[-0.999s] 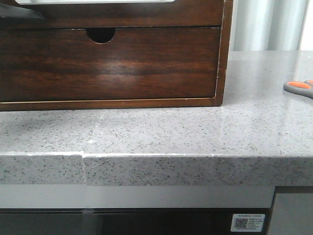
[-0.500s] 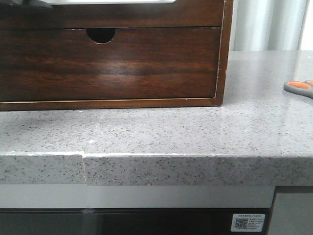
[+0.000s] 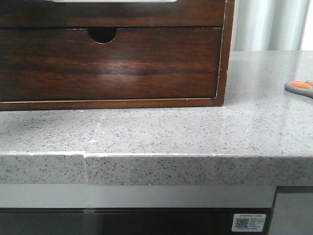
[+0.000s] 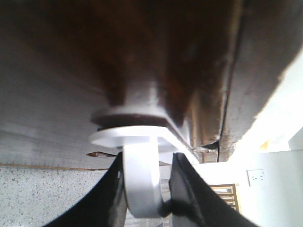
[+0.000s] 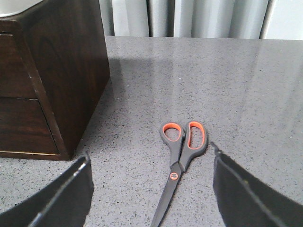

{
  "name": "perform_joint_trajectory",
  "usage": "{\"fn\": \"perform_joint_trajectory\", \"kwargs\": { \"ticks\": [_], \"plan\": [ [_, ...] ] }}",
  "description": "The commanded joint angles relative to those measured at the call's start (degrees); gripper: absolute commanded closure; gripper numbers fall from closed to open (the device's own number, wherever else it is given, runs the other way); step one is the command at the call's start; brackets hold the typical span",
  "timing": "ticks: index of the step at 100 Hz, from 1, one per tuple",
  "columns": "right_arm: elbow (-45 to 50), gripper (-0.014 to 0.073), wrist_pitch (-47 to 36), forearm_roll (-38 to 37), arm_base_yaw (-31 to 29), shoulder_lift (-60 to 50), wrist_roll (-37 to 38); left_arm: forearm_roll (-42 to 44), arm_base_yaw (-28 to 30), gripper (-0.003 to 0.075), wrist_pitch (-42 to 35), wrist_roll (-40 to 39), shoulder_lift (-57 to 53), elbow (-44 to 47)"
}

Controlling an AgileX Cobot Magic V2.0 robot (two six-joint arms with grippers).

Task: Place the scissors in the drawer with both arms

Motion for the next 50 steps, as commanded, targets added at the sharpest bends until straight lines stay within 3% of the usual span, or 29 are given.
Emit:
{"fn": "perform_joint_trajectory", "kwargs": {
  "ticks": [1, 50],
  "plan": [
    [-1.95, 0.0112, -4.78, 0.19, -0.20, 0.78, -0.12, -2.31, -0.42, 0.0711, 8.54, 4.79, -2.46, -1.40],
    [-1.95, 0.0112, -4.78, 0.19, -0.20, 0.78, -0.12, -2.85, -0.42, 0.0714, 9.91, 4.56, -17.81, 12.54]
  ]
}}
